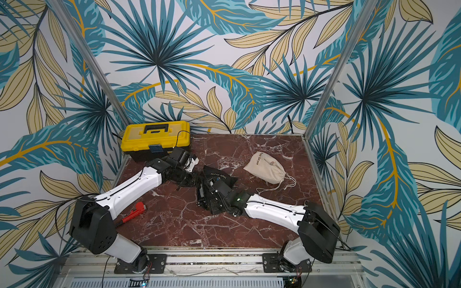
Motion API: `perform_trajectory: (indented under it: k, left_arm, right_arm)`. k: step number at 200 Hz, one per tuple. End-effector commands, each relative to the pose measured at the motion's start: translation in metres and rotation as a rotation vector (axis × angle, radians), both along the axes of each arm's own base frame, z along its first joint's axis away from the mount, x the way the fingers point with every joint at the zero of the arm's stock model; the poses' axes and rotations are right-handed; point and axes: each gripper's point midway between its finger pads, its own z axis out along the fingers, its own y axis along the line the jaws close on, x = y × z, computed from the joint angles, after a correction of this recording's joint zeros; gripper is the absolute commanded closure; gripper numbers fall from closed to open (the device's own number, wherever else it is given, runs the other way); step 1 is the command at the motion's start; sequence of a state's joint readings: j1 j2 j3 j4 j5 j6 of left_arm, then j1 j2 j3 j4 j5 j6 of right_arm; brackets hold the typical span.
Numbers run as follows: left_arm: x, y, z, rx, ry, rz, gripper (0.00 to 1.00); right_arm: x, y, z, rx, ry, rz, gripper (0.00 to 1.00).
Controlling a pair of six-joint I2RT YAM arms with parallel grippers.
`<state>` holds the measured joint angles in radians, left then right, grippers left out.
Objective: Pack away hair dryers
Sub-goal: Place the drawstring bag at the center of the board.
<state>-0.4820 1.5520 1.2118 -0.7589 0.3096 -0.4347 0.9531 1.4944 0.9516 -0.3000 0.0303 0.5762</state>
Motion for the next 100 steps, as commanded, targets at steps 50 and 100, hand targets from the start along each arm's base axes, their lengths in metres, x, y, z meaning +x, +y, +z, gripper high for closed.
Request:
perform_trajectory:
  k: [50, 100]
  left_arm:
    - [-0.008, 0.011, -0.017, 0.037, -0.031, -0.014, 1.0]
    - [-0.015, 0.021, -0.028, 0.053, -0.019, -0.005, 1.0]
  right_arm:
    - [-0.013, -0.016, -0.043, -0.189, 0.006, 0.058, 0.42]
    - [-0.022, -0.014, -0.056, -0.232, 0.024, 0.158, 0.43]
